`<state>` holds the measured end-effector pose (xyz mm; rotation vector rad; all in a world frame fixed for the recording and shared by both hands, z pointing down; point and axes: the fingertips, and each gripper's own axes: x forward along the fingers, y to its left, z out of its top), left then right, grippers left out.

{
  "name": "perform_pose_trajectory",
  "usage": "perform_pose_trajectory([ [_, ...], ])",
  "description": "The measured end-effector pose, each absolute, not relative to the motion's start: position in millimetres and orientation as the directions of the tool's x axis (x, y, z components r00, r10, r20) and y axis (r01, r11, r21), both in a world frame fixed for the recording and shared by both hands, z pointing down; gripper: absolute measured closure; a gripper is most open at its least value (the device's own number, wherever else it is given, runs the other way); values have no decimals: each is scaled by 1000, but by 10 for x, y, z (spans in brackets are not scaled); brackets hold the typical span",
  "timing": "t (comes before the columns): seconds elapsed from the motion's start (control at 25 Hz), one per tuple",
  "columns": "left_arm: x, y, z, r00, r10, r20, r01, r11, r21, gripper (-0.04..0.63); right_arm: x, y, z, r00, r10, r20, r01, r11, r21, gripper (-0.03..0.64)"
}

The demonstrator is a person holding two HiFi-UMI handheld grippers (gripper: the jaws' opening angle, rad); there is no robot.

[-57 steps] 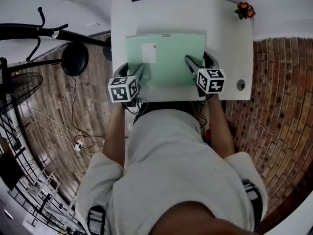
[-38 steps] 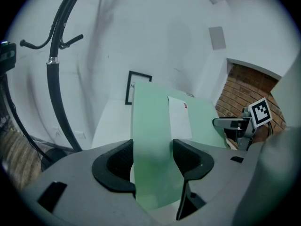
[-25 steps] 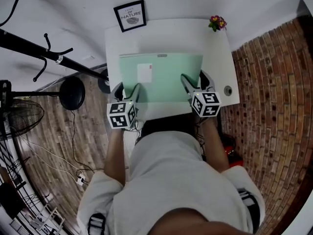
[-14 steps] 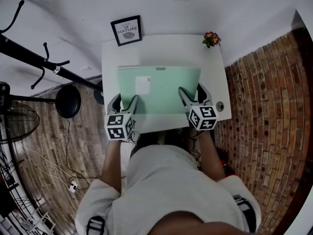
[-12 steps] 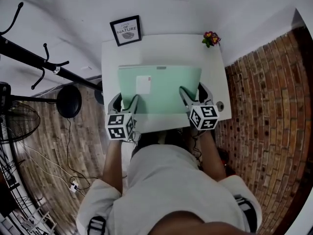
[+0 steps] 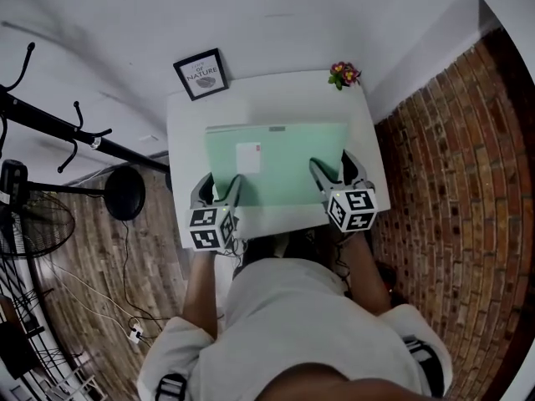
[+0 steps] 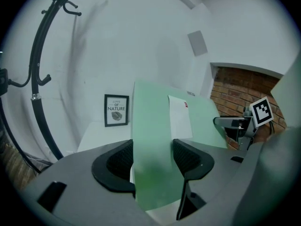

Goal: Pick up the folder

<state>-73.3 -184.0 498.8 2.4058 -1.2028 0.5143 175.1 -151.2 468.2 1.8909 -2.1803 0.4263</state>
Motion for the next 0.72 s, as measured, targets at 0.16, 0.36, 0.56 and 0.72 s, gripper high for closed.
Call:
perform_pose_trajectory([
  [0.16, -505, -1797, 4866, 578, -663, 476, -800, -576, 170, 325, 1973, -1393, 4586, -124, -935, 331, -992, 105, -75, 270],
  [0.36, -192, -1746, 4732, 606, -650, 458, -774, -614, 152, 325, 2267, -1229, 4472, -83, -948, 306, -995, 62, -78, 270],
  [0.56, 117, -1714, 4553, 643, -636, 426, -739, -661, 130, 325, 2548, -1063, 4305, -38, -964, 264, -997, 19, -74, 270],
  [0.72, 328, -1695, 4437, 669, -622, 407, -712, -694, 111, 325, 2735, -946, 4210, -2, -971, 240, -997, -17, -75, 270],
])
